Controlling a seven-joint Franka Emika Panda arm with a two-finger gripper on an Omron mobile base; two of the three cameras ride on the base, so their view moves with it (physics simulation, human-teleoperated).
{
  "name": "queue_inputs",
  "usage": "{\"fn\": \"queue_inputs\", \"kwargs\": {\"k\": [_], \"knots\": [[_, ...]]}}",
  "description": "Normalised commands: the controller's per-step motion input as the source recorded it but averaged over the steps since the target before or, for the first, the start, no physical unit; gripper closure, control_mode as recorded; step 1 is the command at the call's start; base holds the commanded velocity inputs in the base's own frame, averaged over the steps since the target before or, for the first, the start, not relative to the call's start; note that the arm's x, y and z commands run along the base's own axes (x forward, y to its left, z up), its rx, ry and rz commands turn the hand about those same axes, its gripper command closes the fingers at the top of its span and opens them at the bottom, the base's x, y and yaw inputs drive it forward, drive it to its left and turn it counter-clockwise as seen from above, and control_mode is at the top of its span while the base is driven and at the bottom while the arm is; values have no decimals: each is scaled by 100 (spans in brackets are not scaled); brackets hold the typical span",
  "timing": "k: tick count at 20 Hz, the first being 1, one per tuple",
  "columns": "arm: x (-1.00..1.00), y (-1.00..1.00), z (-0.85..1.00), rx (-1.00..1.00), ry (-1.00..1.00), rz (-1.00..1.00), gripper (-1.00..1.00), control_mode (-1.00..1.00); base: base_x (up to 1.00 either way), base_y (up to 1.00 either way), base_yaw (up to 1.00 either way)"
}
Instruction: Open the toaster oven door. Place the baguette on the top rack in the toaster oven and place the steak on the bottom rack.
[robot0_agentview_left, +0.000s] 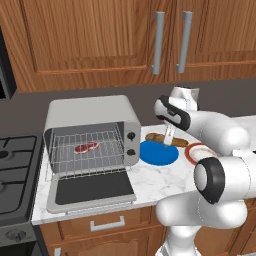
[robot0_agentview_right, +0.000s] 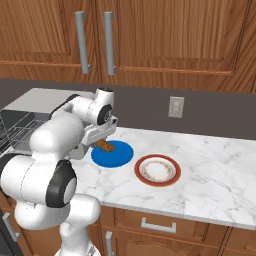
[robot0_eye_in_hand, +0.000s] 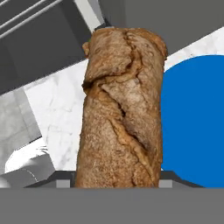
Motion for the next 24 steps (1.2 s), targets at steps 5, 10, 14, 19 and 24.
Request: {"fn": "queue_inputs", "kwargs": {"k": [5,10,14,19,24], "knots": [[0,76,8,0,5,17,100,-100,0,0,0],[4,80,4,0,1,7,100,-100,0,0,0],[9,84,0,0,0,3,100,-100,0,0,0],[6,85,0,0,0,10,100,-100,0,0,0],[-3,68,2,0,0,18,100,-100,0,0,0]]}}
